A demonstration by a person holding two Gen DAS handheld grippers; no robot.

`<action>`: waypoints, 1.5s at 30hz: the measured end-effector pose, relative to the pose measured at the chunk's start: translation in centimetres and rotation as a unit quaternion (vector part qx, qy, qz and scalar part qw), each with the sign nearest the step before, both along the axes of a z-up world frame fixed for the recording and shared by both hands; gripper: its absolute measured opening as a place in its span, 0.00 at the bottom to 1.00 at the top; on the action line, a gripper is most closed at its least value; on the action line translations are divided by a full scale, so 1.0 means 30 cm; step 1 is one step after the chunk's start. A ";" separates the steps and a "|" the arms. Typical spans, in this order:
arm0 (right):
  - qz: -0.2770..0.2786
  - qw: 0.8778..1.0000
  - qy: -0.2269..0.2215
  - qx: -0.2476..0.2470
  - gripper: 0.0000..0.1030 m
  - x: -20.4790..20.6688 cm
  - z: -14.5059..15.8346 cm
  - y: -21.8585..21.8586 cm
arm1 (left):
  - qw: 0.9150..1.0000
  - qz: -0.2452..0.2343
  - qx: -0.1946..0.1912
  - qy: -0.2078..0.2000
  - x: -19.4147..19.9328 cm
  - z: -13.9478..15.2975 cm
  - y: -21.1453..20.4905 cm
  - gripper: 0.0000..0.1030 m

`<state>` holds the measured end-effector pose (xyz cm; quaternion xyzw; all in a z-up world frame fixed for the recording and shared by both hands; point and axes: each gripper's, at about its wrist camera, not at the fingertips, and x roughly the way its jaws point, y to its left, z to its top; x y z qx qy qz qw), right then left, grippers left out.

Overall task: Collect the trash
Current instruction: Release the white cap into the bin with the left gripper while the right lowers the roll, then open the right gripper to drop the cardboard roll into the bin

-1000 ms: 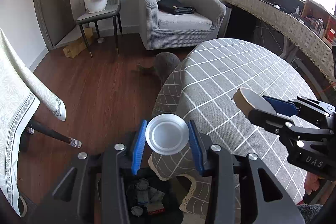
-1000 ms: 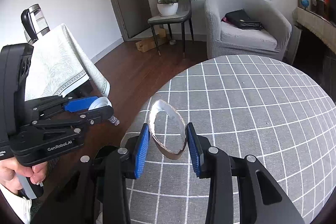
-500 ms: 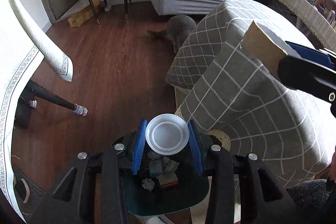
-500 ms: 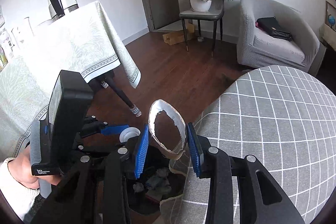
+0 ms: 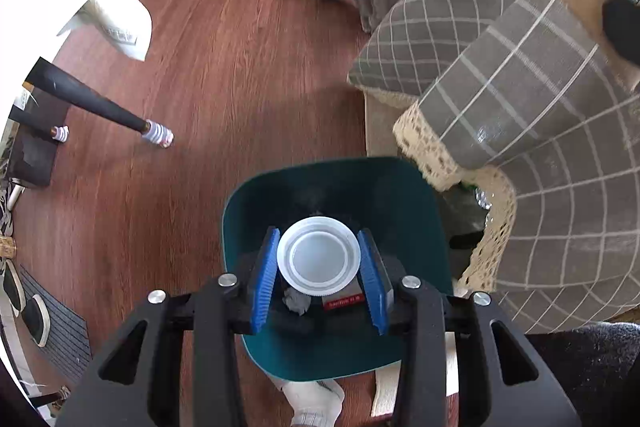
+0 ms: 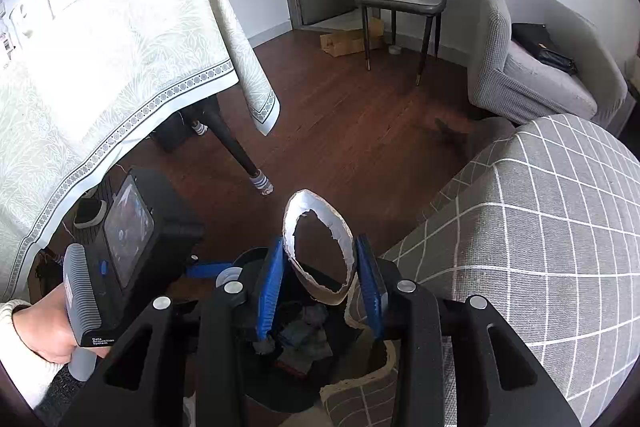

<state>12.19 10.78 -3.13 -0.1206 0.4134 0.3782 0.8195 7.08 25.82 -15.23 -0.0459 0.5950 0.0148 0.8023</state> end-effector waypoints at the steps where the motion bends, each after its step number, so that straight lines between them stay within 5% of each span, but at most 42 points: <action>1: 0.002 1.000 0.004 -0.002 0.35 0.003 -0.008 0.008 | 1.000 0.000 -0.001 0.009 -0.006 -0.019 0.004 0.41; 7: 0.012 0.999 0.028 -0.012 0.35 0.004 -0.057 0.055 | 0.999 0.013 -0.009 0.052 -0.031 -0.123 0.034 0.42; 10: 0.017 0.999 0.048 -0.014 0.35 0.008 -0.097 0.069 | 0.998 0.025 -0.011 0.051 -0.041 -0.130 0.057 0.55; 13: 0.019 0.998 0.059 -0.028 0.35 0.006 -0.141 0.086 | 0.999 0.031 -0.014 0.036 -0.055 -0.101 0.066 0.56; 28: 0.040 0.992 0.094 -0.080 0.35 -0.010 -0.304 0.159 | 0.992 0.073 0.029 -0.099 -0.190 0.210 0.110 0.56; 43: 0.077 0.979 0.138 -0.131 0.36 -0.057 -0.521 0.172 | 0.976 0.081 0.037 -0.200 -0.245 0.425 0.089 0.40; 45: 0.079 0.977 0.140 -0.140 0.59 -0.073 -0.538 0.166 | 0.974 0.083 0.030 -0.208 -0.250 0.441 0.086 0.40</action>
